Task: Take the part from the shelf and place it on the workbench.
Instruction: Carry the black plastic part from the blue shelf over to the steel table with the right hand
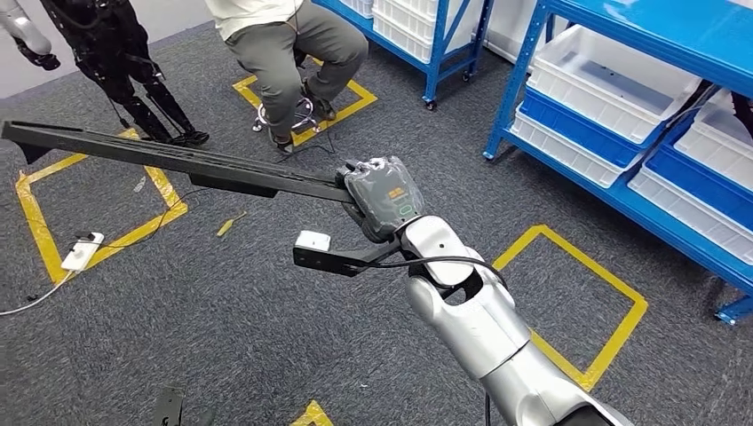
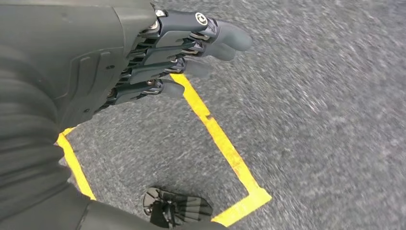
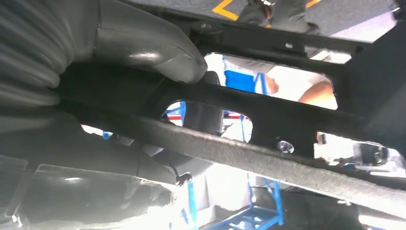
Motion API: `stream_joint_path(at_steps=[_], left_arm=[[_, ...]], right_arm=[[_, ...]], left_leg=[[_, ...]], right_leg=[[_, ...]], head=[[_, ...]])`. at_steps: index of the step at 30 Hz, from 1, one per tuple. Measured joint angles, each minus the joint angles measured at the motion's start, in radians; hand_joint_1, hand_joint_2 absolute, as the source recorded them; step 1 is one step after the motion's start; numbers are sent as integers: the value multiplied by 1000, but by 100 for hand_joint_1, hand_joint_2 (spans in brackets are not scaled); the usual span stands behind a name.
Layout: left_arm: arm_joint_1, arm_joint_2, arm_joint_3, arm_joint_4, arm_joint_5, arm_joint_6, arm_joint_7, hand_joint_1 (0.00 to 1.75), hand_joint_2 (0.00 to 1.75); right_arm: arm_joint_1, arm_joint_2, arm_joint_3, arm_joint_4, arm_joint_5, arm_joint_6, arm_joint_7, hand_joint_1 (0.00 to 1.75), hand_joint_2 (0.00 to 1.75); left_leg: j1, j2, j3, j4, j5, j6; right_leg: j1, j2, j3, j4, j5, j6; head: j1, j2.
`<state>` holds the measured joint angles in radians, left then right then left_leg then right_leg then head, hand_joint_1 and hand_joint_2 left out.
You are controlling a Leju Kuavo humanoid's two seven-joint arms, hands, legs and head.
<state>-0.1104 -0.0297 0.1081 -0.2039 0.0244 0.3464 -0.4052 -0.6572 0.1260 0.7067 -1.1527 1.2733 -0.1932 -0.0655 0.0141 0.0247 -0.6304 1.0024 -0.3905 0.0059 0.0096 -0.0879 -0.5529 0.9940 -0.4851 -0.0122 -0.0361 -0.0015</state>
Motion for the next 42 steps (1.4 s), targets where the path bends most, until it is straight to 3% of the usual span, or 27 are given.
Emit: stream_joint_path(at_steps=[1,3,5,6,7,9,10,12,14,16,18,20,21,22,23,25,27,29,31,32,34,36,37,38,40,42], left_arm=[[-1,0,0,0,-1,0,0,0,175],[-6,-1,0,0,-5,-1,0,0,175],[-9,-2,0,-1,-11,-1,0,0,175],[-9,-3,0,-1,-13,-1,0,0,175],[-9,-4,0,-1,-16,-1,0,0,175],[-9,-7,0,-1,-21,0,1,0,175],[-9,-8,0,-1,-23,0,1,0,175],[-8,-9,0,-2,-25,1,2,0,175],[-3,-10,0,-2,-25,2,1,0,175],[2,-11,0,-2,-25,3,0,0,175],[2,-12,0,-3,-24,5,-3,0,175],[1,-13,1,-3,-24,7,-5,0,175],[2,-14,1,-3,-24,8,-5,0,175],[3,-15,3,-3,-24,10,-6,0,175],[4,-15,4,-3,-23,12,-7,0,175],[3,-15,7,-4,-23,16,-8,0,175],[2,-16,8,-4,-23,20,-10,0,175],[4,-17,9,-4,-24,21,-11,0,175],[7,-19,9,-4,-24,22,-11,0,175],[6,-21,9,-4,-24,22,-11,0,175],[3,-25,9,-4,-25,21,-11,0,175],[3,-27,9,-4,-25,21,-11,0,175],[5,-29,9,-4,-25,21,-11,0,175],[6,-30,9,-4,-25,21,-11,0,175],[7,-30,10,-4,-25,21,-11,0,175],[8,-29,11,-4,-25,21,-10,0,175]], right_arm=[[0,-1,-1,-2,1,0,1,175,175],[2,-5,-3,-4,3,0,1,175,175],[11,-12,-3,-4,8,0,3,175,175],[16,-15,-3,-4,11,0,5,175,175],[19,-17,-4,-4,15,0,8,175,175],[20,-21,-5,-6,23,0,12,175,175],[19,-21,-6,-7,26,0,13,175,175],[18,-22,-7,-9,32,0,14,175,175],[18,-20,-7,-10,37,0,14,175,175],[15,-15,-7,-10,38,0,13,175,175],[12,-13,-7,-10,38,0,11,175,175],[10,-13,-6,-9,37,0,10,175,175],[10,-12,-6,-8,37,0,10,175,175],[10,-11,-5,-7,37,0,9,175,175],[9,-10,-4,-7,37,0,8,175,175],[5,-6,-3,-6,37,0,5,175,175],[1,-4,-3,-6,36,0,3,175,175],[-1,-2,-3,-6,36,0,3,175,175],[-3,0,-3,-6,36,-1,2,175,175],[-4,0,-3,-6,36,-1,2,175,175],[-3,-5,-3,-5,36,-1,1,175,175],[2,-11,-3,-2,36,-1,1,175,175],[4,-13,-2,-1,36,-1,1,175,175],[6,-14,-2,-1,37,-1,1,175,175],[6,-15,-1,0,38,-1,1,175,175],[6,-13,-1,0,37,-1,1,175,175]], left_leg=[[2,-11,2,-6,4,7],[4,-34,4,-11,9,14],[4,-63,3,-11,9,16],[5,-78,2,-11,9,16],[6,-93,2,-10,10,15],[9,-121,1,-7,10,9],[9,-134,-1,-3,8,3],[9,-152,-6,1,8,-11],[14,-165,-12,0,10,-23],[15,-121,-27,31,-8,-32],[14,-52,-75,136,-63,-38],[15,-29,-137,259,-112,-40],[15,-26,-152,286,-116,-40],[15,-24,-147,275,-102,-38],[13,-17,-123,228,-74,-33],[1,25,-51,95,-19,-16],[-13,51,-17,29,-3,-1],[-17,31,-17,20,-1,8],[-12,6,-7,-1,9,18],[-8,-6,-2,-11,15,23],[-4,-33,1,-17,20,28],[-3,-65,0,-16,20,27],[-1,-81,0,-16,20,25],[1,-98,0,-14,20,22],[7,-128,-3,-6,16,8],[9,-151,-11,4,13,-9]], right_leg=[[-1,22,-12,26,-15,0],[-7,71,-69,146,-66,-7],[-13,85,-139,278,-109,-8],[-16,86,-155,302,-110,-2],[-19,88,-147,275,-92,8],[-30,111,-87,136,-31,30],[-35,127,-56,70,-3,34],[-36,144,-28,14,21,28],[-34,128,-25,14,26,14],[-35,110,-22,11,30,1],[-30,90,-18,9,29,-12],[-22,66,-16,9,24,-20],[-18,53,-16,9,22,-22],[-15,41,-14,9,20,-25],[-12,30,-12,9,18,-26],[-3,9,-6,9,11,-26],[4,-10,-3,8,5,-21],[7,-30,0,4,1,-14],[6,-4,-7,22,-14,-9],[4,24,-23,58,-31,-10],[-5,73,-86,185,-81,-14],[-15,85,-146,292,-111,-7],[-20,86,-153,294,-103,3],[-26,89,-139,254,-80,16],[-40,115,-77,115,-20,40],[-46,137,-38,35,13,40]], head=[[0,0],[3,0],[4,0],[4,0],[4,0],[4,0],[4,0],[4,0],[4,0],[0,0],[-4,0],[-4,0],[-5,0],[-5,0],[-5,0],[-4,0],[-3,0],[-3,0],[-3,0],[-2,0],[1,0],[2,0],[2,0],[2,0],[2,0],[2,0]])
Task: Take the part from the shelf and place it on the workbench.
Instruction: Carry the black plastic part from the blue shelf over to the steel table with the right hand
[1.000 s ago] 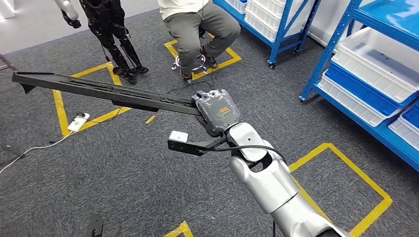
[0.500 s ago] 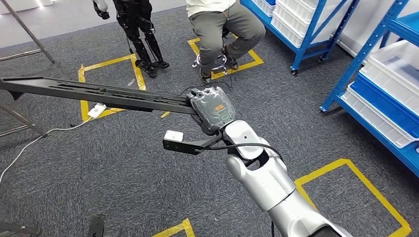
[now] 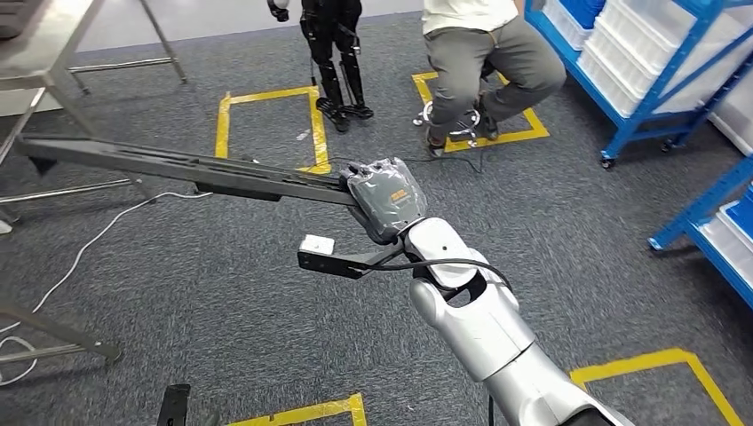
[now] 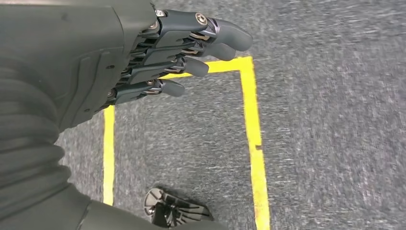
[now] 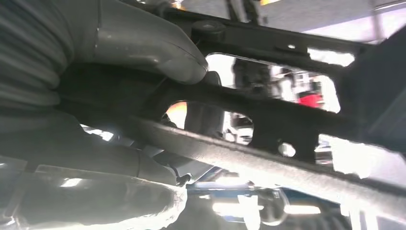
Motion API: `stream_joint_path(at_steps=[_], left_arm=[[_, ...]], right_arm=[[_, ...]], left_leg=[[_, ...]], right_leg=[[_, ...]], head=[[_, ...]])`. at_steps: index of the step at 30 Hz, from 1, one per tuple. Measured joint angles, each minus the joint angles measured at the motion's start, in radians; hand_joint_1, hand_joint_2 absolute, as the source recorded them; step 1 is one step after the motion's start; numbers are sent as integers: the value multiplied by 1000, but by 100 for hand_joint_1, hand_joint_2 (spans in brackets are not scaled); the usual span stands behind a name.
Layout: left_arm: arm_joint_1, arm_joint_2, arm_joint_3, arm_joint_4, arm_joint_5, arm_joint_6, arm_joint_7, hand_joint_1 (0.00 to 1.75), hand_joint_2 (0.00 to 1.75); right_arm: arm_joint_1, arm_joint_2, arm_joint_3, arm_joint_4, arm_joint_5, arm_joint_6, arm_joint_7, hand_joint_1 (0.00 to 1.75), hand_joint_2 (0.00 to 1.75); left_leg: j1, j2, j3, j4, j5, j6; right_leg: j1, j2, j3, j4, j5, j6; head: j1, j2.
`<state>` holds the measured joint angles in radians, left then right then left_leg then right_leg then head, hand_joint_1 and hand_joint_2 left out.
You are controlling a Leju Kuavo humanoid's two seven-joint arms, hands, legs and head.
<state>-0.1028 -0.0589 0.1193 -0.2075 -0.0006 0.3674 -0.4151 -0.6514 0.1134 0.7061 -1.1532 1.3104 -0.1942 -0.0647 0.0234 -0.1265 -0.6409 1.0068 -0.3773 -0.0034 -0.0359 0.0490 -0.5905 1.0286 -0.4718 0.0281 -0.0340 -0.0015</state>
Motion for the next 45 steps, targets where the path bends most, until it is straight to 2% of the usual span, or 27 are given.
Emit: stream_joint_path(at_steps=[3,5,7,9,10,12,14,16,18,19,20,22,24,25,26,28,29,31,33,35,37,39,40,41,42,44,45], left_arm=[[9,0,4,0,0,0,1,0,175],[13,0,6,0,1,0,2,0,175],[12,1,8,0,2,0,3,0,175],[12,0,9,0,2,0,5,0,175],[14,0,10,0,2,0,6,0,175],[15,0,13,0,2,1,7,0,175],[14,2,14,0,1,1,7,0,175],[12,4,15,0,0,1,7,0,175],[13,7,16,0,0,1,7,0,175],[13,8,16,0,0,1,7,0,175],[12,8,16,0,-2,0,7,0,175],[7,6,16,0,-4,0,7,0,175],[4,4,16,0,-6,-1,8,0,175],[5,3,16,0,-7,-1,8,0,175],[6,3,16,0,-7,-1,9,0,175],[8,2,16,0,-7,-1,10,0,175],[8,2,16,0,-7,-1,10,0,175],[10,4,16,0,-7,-1,10,0,175],[16,5,16,0,-8,-1,11,0,175],[21,5,16,0,-8,-2,11,0,175],[20,6,16,0,-8,-2,10,0,175],[18,6,17,0,-9,-3,10,0,175],[18,6,17,0,-9,-3,10,0,175],[19,6,17,0,-9,-3,10,0,175],[19,7,19,0,-9,-3,10,0,175],[18,8,21,0,-9,-3,10,0,175],[16,9,22,0,-9,-3,9,0,175]], right_arm=[[0,8,2,0,0,0,0,175,175],[-2,15,3,0,1,0,0,175,175],[-3,19,3,0,1,0,0,175,175],[-3,19,3,2,0,0,0,175,175],[-3,19,4,3,1,0,0,175,175],[-3,20,5,4,1,0,0,175,175],[-4,24,6,4,1,0,0,175,175],[-5,27,6,4,0,0,1,175,175],[-5,32,6,3,0,0,2,175,175],[-5,34,6,3,0,0,3,175,175],[-7,35,6,3,0,0,4,175,175],[-8,30,6,5,0,0,4,175,175],[-4,21,6,7,-1,0,3,175,175],[-2,17,6,8,-1,0,3,175,175],[0,14,6,9,-1,0,3,175,175],[0,13,6,10,0,0,4,175,175],[-1,12,7,10,0,0,4,175,175],[-3,13,7,11,-1,0,4,175,175],[-4,19,7,11,-1,0,4,175,175],[-5,27,7,11,-1,0,4,175,175],[-6,33,7,11,-1,1,4,175,175],[-6,34,7,11,-2,1,4,175,175],[-5,34,7,11,-2,2,4,175,175],[-5,35,7,11,-2,2,4,175,175],[-5,36,7,11,-2,2,4,175,175],[-7,38,7,10,-2,3,4,175,175],[-8,39,8,10,-2,3,4,175,175]], left_leg=[[8,-13,-11,3,2,-17],[9,36,-32,49,-24,-23],[6,102,-90,176,-86,-26],[6,123,-152,298,-131,-25],[5,125,-161,314,-130,-21],[-2,138,-109,219,-78,-6],[-21,186,-35,85,-32,19],[-35,212,-11,35,-24,35],[-34,189,-6,18,-17,44],[-31,176,4,2,-9,47],[-26,162,14,-14,0,51],[-20,133,25,-33,12,55],[-17,99,23,-33,14,54],[-16,81,22,-33,15,51],[-13,65,21,-32,15,46],[-6,34,19,-24,13,30],[-4,21,14,-17,9,19],[0,2,3,-6,4,2],[7,-8,-4,-4,5,-10],[10,31,-17,23,-9,-18],[8,97,-65,127,-62,-22],[7,122,-134,263,-119,-22],[7,124,-155,298,-126,-20],[6,125,-154,292,-113,-16],[2,129,-132,247,-85,-9],[-14,173,-59,110,-26,13],[-24,195,-32,61,-11,24]], right_leg=[[6,-17,5,-5,10,-19],[7,-34,8,-7,12,-33],[17,-55,11,-8,10,-46],[28,-80,12,-8,6,-52],[33,-92,13,-8,5,-55],[41,-115,16,-8,1,-60],[48,-135,19,-9,-3,-62],[51,-155,21,-12,-6,-59],[56,-175,24,-19,-8,-54],[57,-166,24,-15,-14,-52],[57,-142,16,6,-25,-52],[49,-77,-31,111,-70,-55],[37,-51,-98,237,-112,-51],[31,-49,-115,262,-115,-43],[25,-48,-111,245,-101,-30],[9,-28,-53,112,-39,0],[2,-14,-22,47,-13,8],[0,2,7,-13,10,3],[4,-14,7,-13,14,-16],[6,-29,11,-15,16,-29],[13,-47,16,-16,13,-41],[24,-71,18,-15,8,-50],[29,-84,19,-15,6,-53],[34,-95,20,-15,3,-56],[38,-106,22,-15,1,-58],[45,-126,29,-17,-6,-59],[47,-135,32,-18,-9,-57]], head=[[-2,0],[-5,0],[-9,0],[-9,0],[-9,0],[-9,0],[-7,0],[-7,0],[-9,0],[-7,0],[-7,0],[-2,0],[0,0],[0,0],[0,0],[0,0],[2,0],[2,0],[1,0],[-2,0],[-6,0],[-7,0],[-8,0],[-8,0],[-7,0],[-6,0],[-6,0]])
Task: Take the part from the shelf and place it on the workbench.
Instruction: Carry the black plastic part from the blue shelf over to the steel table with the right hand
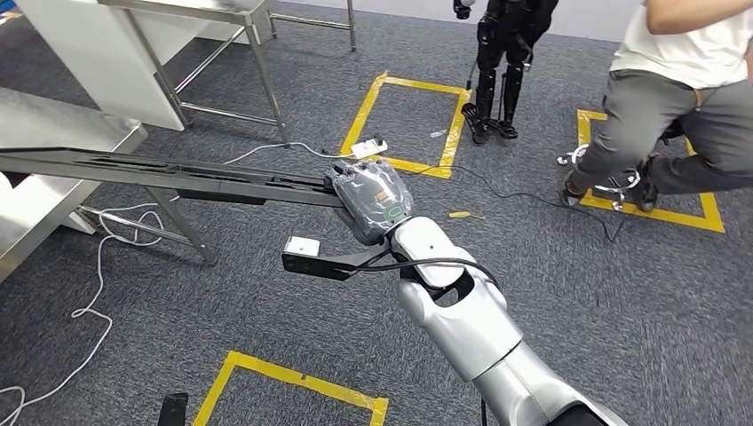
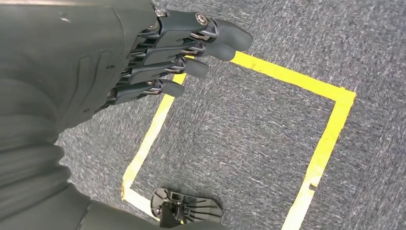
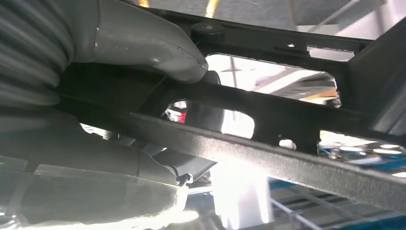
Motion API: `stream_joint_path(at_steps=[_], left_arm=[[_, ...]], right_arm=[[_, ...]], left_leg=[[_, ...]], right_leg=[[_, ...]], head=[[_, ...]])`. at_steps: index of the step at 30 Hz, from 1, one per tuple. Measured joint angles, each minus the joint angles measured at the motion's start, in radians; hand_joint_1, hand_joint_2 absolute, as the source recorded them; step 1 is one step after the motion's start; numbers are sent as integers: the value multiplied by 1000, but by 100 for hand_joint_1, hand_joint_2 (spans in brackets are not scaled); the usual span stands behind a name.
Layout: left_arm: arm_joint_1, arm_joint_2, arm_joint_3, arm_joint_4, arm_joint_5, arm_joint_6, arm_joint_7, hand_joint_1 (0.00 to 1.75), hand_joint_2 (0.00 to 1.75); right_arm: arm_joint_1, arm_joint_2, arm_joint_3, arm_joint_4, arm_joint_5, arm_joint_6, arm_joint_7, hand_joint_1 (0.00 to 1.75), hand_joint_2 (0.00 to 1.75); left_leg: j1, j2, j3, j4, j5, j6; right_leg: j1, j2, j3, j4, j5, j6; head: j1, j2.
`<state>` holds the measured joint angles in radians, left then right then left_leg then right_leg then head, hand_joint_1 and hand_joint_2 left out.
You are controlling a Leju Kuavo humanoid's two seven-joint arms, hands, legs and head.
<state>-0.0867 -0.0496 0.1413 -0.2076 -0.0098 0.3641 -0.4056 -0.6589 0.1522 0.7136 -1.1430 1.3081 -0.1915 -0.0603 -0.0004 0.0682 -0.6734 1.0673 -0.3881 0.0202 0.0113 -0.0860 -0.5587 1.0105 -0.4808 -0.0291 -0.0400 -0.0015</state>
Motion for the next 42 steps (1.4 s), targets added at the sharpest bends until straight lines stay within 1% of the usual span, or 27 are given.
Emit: stream_joint_path(at_steps=[1,2,4,6,8,10,11,12,14,16,18,19,20,21,23,25,26,28,30,32,34,35,36,37,39,41,42], left_arm=[[-2,1,0,0,0,0,0,0,175],[-3,4,1,0,-1,-1,-1,0,175],[-2,7,4,0,-1,-1,-1,0,175],[-3,7,6,0,-1,-1,-1,0,175],[-10,4,6,0,-1,-3,-1,0,175],[-12,2,7,0,-1,-5,-1,0,175],[-11,1,7,0,-1,-5,-1,0,175],[-9,0,7,0,-1,-6,-1,0,175],[-7,-1,7,0,-1,-6,-1,0,175],[-5,1,8,0,-1,-5,-1,0,175],[0,1,8,0,-2,-5,-1,0,175],[3,1,8,0,-2,-5,-1,0,175],[6,1,8,0,-2,-5,-1,0,175],[7,1,8,0,-2,-5,-1,0,175],[5,1,9,0,-2,-5,0,0,175],[4,0,9,0,-2,-6,1,0,175],[5,0,9,0,-2,-6,1,0,175],[6,0,10,0,-2,-5,2,0,175],[4,2,10,0,-4,-5,2,0,175],[0,3,11,0,-5,-5,2,0,175],[0,6,14,0,-6,-5,2,0,175],[2,7,15,0,-7,-5,1,0,175],[1,6,16,0,-9,-5,1,0,175],[-1,5,17,0,-10,-6,1,0,175],[-6,2,18,0,-13,-7,2,0,175],[-6,-2,18,0,-15,-8,3,0,175],[-4,-3,18,0,-15,-8,3,0,175]], right_arm=[[-1,1,0,0,0,0,0,175,175],[-1,1,1,0,0,0,0,175,175],[0,3,1,-2,0,0,2,175,175],[-2,4,2,-5,-1,0,3,175,175],[0,-2,3,-6,-1,0,4,175,175],[7,-11,4,-5,-2,0,4,175,175],[10,-14,5,-5,-1,0,4,175,175],[11,-16,6,-5,-1,0,4,175,175],[10,-18,8,-5,-1,1,5,175,175],[10,-18,10,-5,-1,1,5,175,175],[10,-15,12,-6,-1,1,5,175,175],[9,-12,12,-7,0,1,5,175,175],[8,-9,12,-8,1,1,5,175,175],[8,-6,13,-9,1,1,5,175,175],[9,-4,13,-11,2,2,5,175,175],[11,-4,13,-11,3,2,5,175,175],[12,-5,14,-11,4,3,5,175,175],[12,-4,14,-11,6,3,6,175,175],[10,-2,14,-12,8,3,6,175,175],[8,-1,14,-13,9,3,6,175,175],[8,2,14,-14,11,3,7,175,175],[8,4,14,-15,13,2,8,175,175],[7,5,15,-16,14,2,7,175,175],[6,4,15,-17,15,1,8,175,175],[6,-5,16,-16,16,0,7,175,175],[13,-15,16,-15,17,0,8,175,175],[15,-17,16,-15,17,0,8,175,175]], left_leg=[[-8,15,13,-26,4,8],[-13,13,13,-30,1,14],[-12,-12,24,-51,7,23],[-4,-39,43,-78,19,30],[1,-69,49,-87,25,32],[3,-103,49,-87,25,30],[5,-120,49,-86,24,27],[8,-137,49,-83,22,23],[15,-169,45,-70,14,6],[20,-192,34,-53,6,-13],[24,-208,25,-49,6,-26],[26,-205,22,-47,5,-30],[27,-185,16,-35,-1,-33],[27,-154,3,-6,-17,-35],[25,-89,-52,107,-71,-40],[26,-71,-114,224,-113,-40],[26,-69,-127,244,-113,-38],[19,-58,-84,161,-62,-23],[1,-15,-10,28,-13,1],[-14,9,17,-24,-5,17],[-15,-12,27,-41,-3,29],[-12,-23,40,-58,3,34],[-7,-35,54,-77,11,40],[-1,-48,67,-93,19,44],[3,-77,72,-101,25,46],[5,-110,72,-100,24,41],[7,-126,71,-98,23,37]], right_leg=[[1,-10,2,-2,-2,2],[2,-21,4,-5,-4,5],[5,-29,10,-10,-9,12],[5,14,-7,34,-31,12],[-3,67,-71,156,-74,8],[-14,82,-137,261,-100,14],[-19,84,-148,265,-91,24],[-26,86,-139,228,-66,37],[-40,115,-85,94,0,63],[-46,148,-50,18,31,63],[-42,144,-49,17,32,44],[-41,135,-48,17,33,37],[-42,126,-46,16,33,29],[-42,116,-43,15,33,22],[-34,94,-37,13,29,11],[-25,69,-35,13,24,4],[-20,57,-34,13,22,1],[-12,33,-29,13,17,-2],[-5,12,-21,11,11,-2],[-4,-9,-16,7,6,3],[-3,-29,-7,-4,3,10],[-2,-25,-2,-5,0,13],[-1,-4,-6,12,-9,14],[-2,24,-22,51,-25,14],[-11,74,-88,181,-68,13],[-22,84,-144,261,-84,25],[-27,85,-146,245,-68,37]], head=[[0,0],[0,0],[0,0],[2,0],[4,0],[5,0],[5,0],[5,0],[5,0],[7,0],[8,0],[7,0],[4,0],[0,0],[-5,0],[-6,0],[-6,0],[-6,0],[-4,0],[-4,0],[-5,0],[-4,0],[-3,0],[0,0],[4,0],[4,0],[4,0]])
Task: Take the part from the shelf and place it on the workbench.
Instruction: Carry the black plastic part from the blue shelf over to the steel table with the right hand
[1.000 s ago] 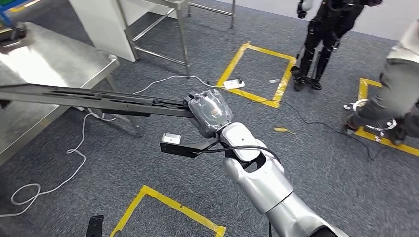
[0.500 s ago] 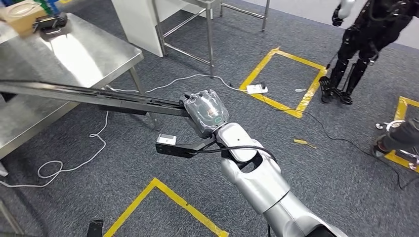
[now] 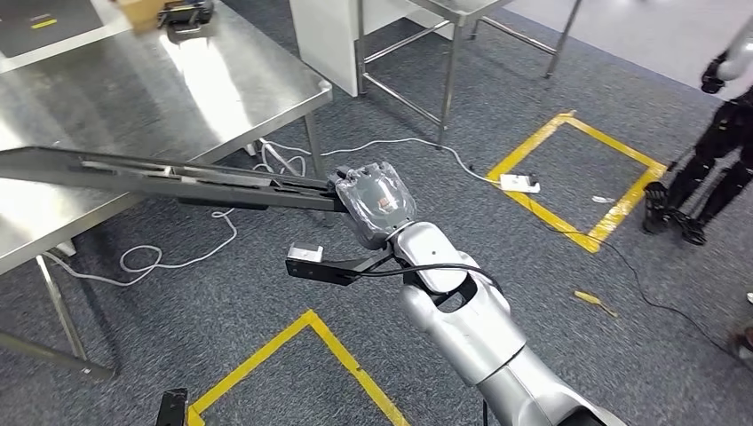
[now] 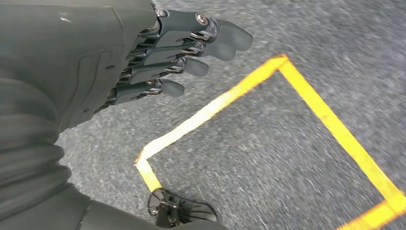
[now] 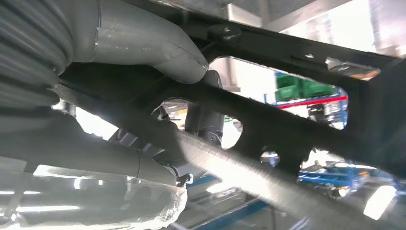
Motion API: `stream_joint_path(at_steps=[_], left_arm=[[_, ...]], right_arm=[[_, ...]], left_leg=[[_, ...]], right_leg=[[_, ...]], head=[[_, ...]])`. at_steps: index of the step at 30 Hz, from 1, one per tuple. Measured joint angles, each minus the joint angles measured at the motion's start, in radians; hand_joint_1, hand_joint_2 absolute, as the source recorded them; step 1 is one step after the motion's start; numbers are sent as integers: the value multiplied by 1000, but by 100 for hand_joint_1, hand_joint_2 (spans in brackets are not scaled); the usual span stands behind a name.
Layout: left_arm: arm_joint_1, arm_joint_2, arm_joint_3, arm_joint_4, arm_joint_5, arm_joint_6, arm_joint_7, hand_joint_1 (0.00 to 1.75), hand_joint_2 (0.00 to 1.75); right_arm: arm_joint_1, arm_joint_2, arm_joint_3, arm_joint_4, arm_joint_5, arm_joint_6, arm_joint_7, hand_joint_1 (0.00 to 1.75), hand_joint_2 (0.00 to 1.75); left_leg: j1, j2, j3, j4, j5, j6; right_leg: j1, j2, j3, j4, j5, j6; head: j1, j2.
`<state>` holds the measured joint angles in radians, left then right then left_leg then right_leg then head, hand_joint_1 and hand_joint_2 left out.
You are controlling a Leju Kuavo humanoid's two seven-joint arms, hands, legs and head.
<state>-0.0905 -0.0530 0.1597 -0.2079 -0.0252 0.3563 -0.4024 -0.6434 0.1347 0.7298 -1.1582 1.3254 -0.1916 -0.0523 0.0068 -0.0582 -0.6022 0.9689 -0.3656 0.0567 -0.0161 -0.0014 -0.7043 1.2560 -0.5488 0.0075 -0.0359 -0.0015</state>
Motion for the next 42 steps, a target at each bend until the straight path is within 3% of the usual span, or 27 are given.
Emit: stream_joint_path(at_steps=[2,3,5,7,8,10,12,14,15,16,18,20,21,23,25,27,29,30,31,33,35,36,37,38,39,40,42], left_arm=[[2,-2,0,0,-1,0,0,0,175],[1,-3,0,0,-2,-1,0,0,175],[2,-2,0,0,-3,-1,1,0,175],[7,-2,0,0,-4,-1,1,0,175],[9,-3,0,0,-5,-1,1,0,175],[10,-2,0,0,-7,0,2,0,175],[7,-2,0,0,-8,0,3,0,175],[6,-2,0,0,-9,0,4,0,175],[6,-2,0,0,-10,0,4,0,175],[7,-2,0,0,-11,0,5,0,175],[5,0,0,0,-13,0,6,0,175],[2,0,0,0,-14,-1,6,0,175],[1,1,0,0,-15,-1,7,0,175],[1,2,0,0,-16,0,8,0,175],[0,1,0,0,-17,0,9,0,175],[-5,-1,0,-1,-19,-1,10,0,175],[-8,-2,0,0,-20,-1,11,0,175],[-7,-3,0,0,-20,-1,12,0,175],[-6,-4,0,0,-20,-1,12,0,175],[-5,-5,1,0,-20,-1,12,0,175],[-5,-5,1,0,-20,-1,13,0,175],[-3,-4,1,0,-20,-1,13,0,175],[0,-3,1,0,-21,-1,14,0,175],[3,-3,1,0,-21,-1,14,0,175],[5,-3,1,0,-22,-1,15,0,175],[5,-2,1,0,-23,0,15,0,175],[3,-1,1,0,-24,0,15,0,175]], right_arm=[[0,-2,0,0,2,0,0,175,175],[0,-2,0,0,2,0,0,175,175],[0,-3,0,0,3,0,0,175,175],[-1,-1,0,0,3,0,2,175,175],[-1,1,0,0,4,0,4,175,175],[-3,6,0,0,6,-1,6,175,175],[-3,6,0,1,6,-1,7,175,175],[-1,6,0,3,6,-1,7,175,175],[0,6,0,4,7,-1,7,175,175],[0,6,0,4,7,-1,7,175,175],[-1,8,0,5,8,-2,7,175,175],[-3,9,0,5,9,-2,7,175,175],[-4,9,0,5,9,-2,7,175,175],[-4,12,-1,4,10,-2,8,175,175],[-5,14,-2,3,12,-3,8,175,175],[-4,8,-2,3,12,-4,8,175,175],[2,-1,-3,3,12,-4,8,175,175],[5,-4,-3,3,12,-4,8,175,175],[7,-6,-2,3,12,-4,8,175,175],[6,-8,-2,4,14,-4,9,175,175],[6,-9,-2,4,14,-4,9,175,175],[6,-10,-2,4,14,-4,9,175,175],[7,-9,-2,4,14,-4,10,175,175],[7,-6,-2,5,15,-4,10,175,175],[6,-4,-2,4,16,-4,11,175,175],[6,-2,-2,4,17,-4,12,175,175],[7,0,-2,4,18,-4,12,175,175]], left_leg=[[6,-29,-2,9,-6,-15],[7,-43,-6,18,-12,-26],[10,-61,-16,32,-21,-44],[16,-71,-22,35,-23,-55],[17,-59,-24,40,-26,-60],[17,-6,-49,97,-56,-68],[16,44,-115,228,-116,-74],[18,54,-177,332,-146,-75],[18,56,-182,331,-133,-74],[17,61,-164,287,-101,-70],[8,102,-93,144,-32,-55],[-5,139,-50,61,-7,-40],[-9,141,-49,54,-11,-35],[-8,115,-42,39,-8,-25],[0,87,-22,14,3,-14],[3,57,-12,3,8,-6],[3,22,-12,4,6,-5],[4,5,-12,4,5,-7],[4,-12,-11,5,3,-9],[5,-43,-13,13,-2,-18],[4,-69,-22,28,-12,-32],[4,-79,-28,34,-16,-39],[6,-88,-32,38,-19,-43],[9,-87,-35,41,-20,-47],[9,-66,-40,52,-25,-51],[9,-34,-51,78,-39,-56],[9,35,-102,185,-91,-63]], right_leg=[[-13,15,48,-127,63,28],[-17,27,78,-191,90,35],[-18,42,107,-251,113,26],[-14,30,108,-249,112,5],[-15,24,110,-250,113,-3],[-16,9,118,-254,111,-16],[-10,-10,124,-254,105,-27],[-4,-33,128,-254,98,-34],[-1,-43,131,-254,95,-35],[1,-54,135,-254,91,-35],[7,-73,145,-255,82,-31],[13,-91,152,-257,75,-25],[16,-101,155,-260,72,-20],[19,-116,161,-265,67,-12],[21,-78,149,-225,46,-11],[16,-19,85,-98,-2,-19],[10,-1,7,24,-35,-16],[6,0,-12,36,-28,-7],[2,2,-8,3,-3,4],[-10,29,43,-141,69,27],[-19,64,85,-239,116,26],[-20,72,92,-253,123,18],[-19,64,94,-252,126,9],[-20,55,96,-251,125,3],[-21,46,99,-251,125,-3],[-21,36,103,-252,123,-10],[-16,16,112,-253,117,-22]], head=[[0,0],[1,0],[0,0],[-1,0],[-1,0],[-5,0],[-9,0],[-8,0],[-8,0],[-8,0],[-8,0],[-7,0],[-6,0],[-7,0],[-4,0],[1,0],[4,0],[4,0],[4,0],[4,0],[3,0],[2,0],[0,0],[0,0],[-3,0],[-5,0],[-11,0]])
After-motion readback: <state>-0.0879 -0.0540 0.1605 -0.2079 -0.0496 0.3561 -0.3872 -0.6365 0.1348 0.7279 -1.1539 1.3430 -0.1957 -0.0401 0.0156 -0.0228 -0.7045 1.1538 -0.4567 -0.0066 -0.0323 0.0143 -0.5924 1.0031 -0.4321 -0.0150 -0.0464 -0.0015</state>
